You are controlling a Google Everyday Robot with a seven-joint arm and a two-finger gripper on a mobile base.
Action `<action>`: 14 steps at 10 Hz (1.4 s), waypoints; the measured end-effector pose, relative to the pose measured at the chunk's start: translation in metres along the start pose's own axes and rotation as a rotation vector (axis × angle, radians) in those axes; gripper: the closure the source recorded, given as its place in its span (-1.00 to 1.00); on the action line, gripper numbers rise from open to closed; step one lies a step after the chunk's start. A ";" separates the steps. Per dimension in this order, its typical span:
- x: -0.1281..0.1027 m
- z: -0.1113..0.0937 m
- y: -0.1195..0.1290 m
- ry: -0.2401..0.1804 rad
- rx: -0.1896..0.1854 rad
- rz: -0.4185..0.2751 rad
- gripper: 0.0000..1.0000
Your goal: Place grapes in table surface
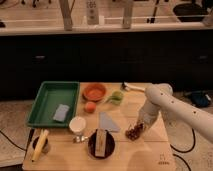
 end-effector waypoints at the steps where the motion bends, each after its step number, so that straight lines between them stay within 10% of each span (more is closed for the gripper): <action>1: 0.001 -0.001 -0.001 0.002 0.003 0.000 -0.19; 4: 0.003 -0.003 -0.004 0.000 0.011 -0.003 -0.60; 14: 0.011 -0.007 -0.010 0.005 0.027 -0.026 -0.60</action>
